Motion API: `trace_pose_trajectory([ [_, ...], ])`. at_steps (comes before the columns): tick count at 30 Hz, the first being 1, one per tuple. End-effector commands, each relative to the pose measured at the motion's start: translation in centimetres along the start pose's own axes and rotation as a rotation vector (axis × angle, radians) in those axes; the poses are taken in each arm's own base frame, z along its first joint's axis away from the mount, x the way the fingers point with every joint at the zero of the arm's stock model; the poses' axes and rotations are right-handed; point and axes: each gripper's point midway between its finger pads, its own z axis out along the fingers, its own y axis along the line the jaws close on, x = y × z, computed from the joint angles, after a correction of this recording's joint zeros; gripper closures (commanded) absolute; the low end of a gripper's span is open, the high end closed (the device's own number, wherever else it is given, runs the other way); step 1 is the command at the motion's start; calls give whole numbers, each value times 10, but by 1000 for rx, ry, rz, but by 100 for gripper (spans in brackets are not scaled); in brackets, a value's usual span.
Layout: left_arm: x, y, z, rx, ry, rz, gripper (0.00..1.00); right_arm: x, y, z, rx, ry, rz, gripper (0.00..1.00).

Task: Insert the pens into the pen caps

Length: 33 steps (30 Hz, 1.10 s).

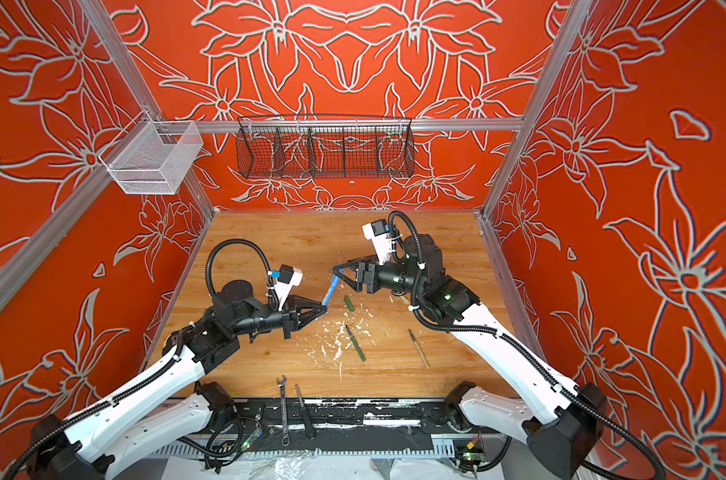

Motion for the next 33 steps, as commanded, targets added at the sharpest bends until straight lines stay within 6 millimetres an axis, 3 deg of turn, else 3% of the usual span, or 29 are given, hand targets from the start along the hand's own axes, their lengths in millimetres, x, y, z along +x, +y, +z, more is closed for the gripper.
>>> trace_pose_trajectory([
  [1, -1, -2, 1, 8, 4, 12, 100, -7, 4, 4, -38, -14, 0, 33],
  [9, -8, -5, 3, 21, -1, 26, 100, -5, 0, 15, -46, 19, 18, 46],
  [14, -8, -3, 8, 22, 9, 22, 100, -3, -2, 16, -42, 21, 27, 70],
  [18, -17, 4, 9, -22, -18, 13, 100, 2, -7, 18, -37, 28, 52, 100],
  [21, -37, 11, 9, -80, -79, 4, 100, 9, -13, 20, -30, 47, 76, 100],
  [27, -83, 1, 9, -84, -183, 73, 100, 25, -26, 24, -12, 74, 133, 100],
  [28, -85, 8, 15, -100, -176, 68, 100, 26, -26, 25, -17, 70, 142, 100],
  [33, -124, 4, 27, -89, -239, 116, 100, 46, -33, 35, -10, 100, 184, 100],
])
